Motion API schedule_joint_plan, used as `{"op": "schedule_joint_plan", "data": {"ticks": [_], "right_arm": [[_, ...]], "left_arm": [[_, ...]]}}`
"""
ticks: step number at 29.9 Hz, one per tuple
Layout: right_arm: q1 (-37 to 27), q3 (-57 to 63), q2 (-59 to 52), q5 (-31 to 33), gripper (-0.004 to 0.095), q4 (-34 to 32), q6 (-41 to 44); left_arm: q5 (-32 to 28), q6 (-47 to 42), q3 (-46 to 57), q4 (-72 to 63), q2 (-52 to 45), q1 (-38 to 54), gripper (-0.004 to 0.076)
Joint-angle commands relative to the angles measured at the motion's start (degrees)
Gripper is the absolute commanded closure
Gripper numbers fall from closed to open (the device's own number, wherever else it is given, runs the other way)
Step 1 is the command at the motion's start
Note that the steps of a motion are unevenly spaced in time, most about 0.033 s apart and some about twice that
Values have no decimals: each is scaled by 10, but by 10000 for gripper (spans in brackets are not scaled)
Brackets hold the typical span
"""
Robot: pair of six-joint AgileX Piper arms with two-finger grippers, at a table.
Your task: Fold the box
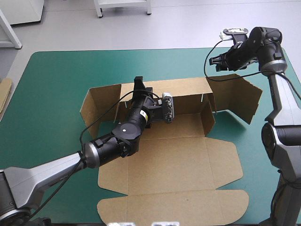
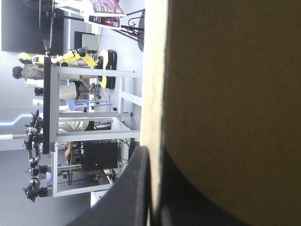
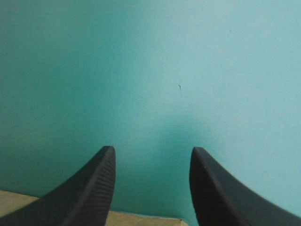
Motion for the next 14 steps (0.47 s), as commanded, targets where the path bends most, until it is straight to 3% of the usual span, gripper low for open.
{"op": "schedule_joint_plan", "data": {"ticks": [1,14], "right_arm": [[-5,-21,-33,0,450,7,-1],[-5,73,-81,0,450,-12,-19]], "left_arm": [[6,-8,-15,18,-25,-4,732],[6,-8,-15,18,-25,-4,732]]}}
